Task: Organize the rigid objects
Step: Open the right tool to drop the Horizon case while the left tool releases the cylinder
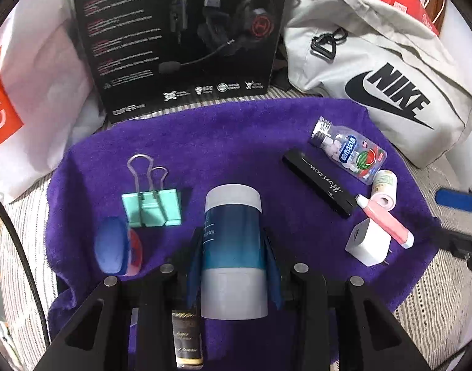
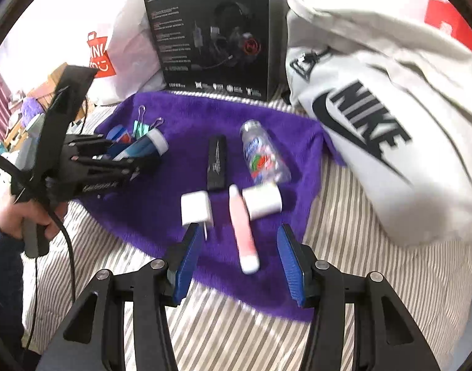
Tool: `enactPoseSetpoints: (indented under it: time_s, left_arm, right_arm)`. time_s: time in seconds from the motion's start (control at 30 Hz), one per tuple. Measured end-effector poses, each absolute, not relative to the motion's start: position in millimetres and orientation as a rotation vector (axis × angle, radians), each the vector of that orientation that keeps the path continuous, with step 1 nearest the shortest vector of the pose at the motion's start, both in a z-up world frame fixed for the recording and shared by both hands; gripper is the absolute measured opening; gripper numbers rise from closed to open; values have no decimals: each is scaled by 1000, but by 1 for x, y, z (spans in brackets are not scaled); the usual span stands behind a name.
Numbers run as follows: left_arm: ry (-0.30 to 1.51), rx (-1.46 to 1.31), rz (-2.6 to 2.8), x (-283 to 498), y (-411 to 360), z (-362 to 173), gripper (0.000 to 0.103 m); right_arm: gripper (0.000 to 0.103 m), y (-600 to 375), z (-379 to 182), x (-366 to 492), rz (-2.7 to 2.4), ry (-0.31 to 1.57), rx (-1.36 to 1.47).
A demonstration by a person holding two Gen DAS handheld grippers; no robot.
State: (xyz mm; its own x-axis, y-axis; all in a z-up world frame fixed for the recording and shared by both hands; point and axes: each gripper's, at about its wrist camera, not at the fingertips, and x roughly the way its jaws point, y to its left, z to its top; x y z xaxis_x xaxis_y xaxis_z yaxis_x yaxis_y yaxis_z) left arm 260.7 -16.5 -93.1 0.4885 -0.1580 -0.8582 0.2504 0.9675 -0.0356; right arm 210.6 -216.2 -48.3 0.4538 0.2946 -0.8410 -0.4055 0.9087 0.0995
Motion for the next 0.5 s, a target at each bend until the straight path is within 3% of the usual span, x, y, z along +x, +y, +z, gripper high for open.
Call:
enactPoseSetpoints:
  time_s: [0.5]
  left_arm:
    - [1030,171,-209,248,-37,-94,38]
  right_arm:
    - [50,-231,-59,181,418,1048,-48]
